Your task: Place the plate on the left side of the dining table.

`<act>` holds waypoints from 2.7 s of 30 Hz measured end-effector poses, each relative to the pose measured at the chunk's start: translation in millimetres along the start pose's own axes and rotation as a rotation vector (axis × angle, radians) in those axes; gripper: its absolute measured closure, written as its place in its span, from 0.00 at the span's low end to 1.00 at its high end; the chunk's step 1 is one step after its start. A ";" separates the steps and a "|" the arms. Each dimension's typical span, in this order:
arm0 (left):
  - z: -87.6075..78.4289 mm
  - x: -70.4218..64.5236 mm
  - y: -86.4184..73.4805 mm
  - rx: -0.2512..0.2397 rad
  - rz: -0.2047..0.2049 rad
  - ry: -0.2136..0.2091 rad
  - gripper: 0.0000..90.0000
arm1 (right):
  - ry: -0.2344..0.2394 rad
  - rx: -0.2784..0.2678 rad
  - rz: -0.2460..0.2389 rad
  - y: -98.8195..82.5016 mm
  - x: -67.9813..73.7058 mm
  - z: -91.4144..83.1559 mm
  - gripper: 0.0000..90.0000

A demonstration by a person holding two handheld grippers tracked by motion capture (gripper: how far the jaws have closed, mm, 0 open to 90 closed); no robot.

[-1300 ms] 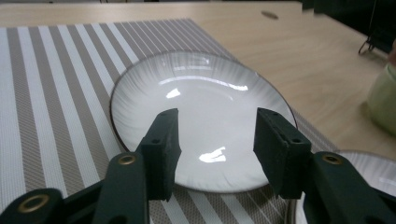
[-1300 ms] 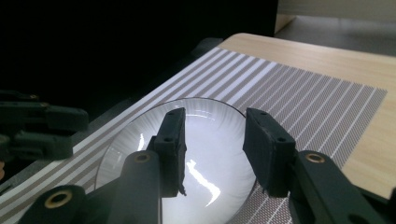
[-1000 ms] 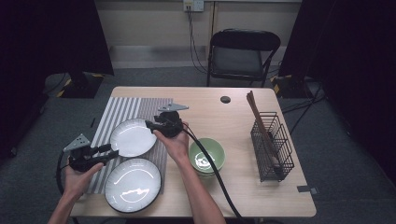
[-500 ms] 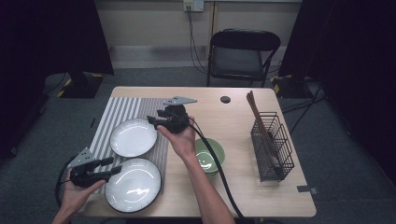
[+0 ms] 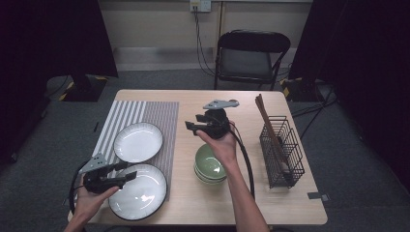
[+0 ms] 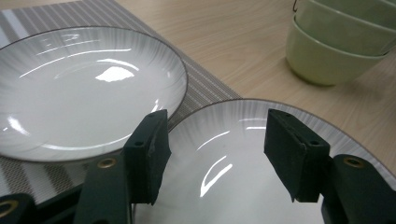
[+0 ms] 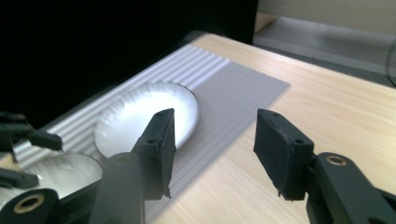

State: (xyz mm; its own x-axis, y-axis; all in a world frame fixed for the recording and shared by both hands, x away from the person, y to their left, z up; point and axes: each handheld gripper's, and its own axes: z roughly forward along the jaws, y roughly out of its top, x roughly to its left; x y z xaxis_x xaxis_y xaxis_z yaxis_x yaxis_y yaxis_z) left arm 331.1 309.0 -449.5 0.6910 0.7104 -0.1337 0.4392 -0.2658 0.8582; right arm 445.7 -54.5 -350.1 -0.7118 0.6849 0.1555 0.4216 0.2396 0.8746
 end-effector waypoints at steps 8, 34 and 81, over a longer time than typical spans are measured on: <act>22.1 -18.2 25.6 0.001 0.061 -0.080 0.55 | -0.032 0.020 0.016 -22.7 -19.9 -23.9 0.57; 106.8 -53.6 98.2 -0.076 0.071 -0.238 0.80 | -0.005 0.076 0.030 -75.4 -40.2 -32.3 0.80; 171.6 -50.3 98.8 -0.017 0.025 -0.333 0.97 | 0.062 0.046 0.061 -95.0 -58.9 -39.5 0.96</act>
State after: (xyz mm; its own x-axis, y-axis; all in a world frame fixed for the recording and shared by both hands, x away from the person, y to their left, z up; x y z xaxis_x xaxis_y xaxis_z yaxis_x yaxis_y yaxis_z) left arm 438.3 135.2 -443.0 0.8525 0.4510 -0.2644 0.4118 -0.2676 0.8711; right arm 425.5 -144.7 -424.2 -0.7167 0.6559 0.2370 0.4893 0.2308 0.8410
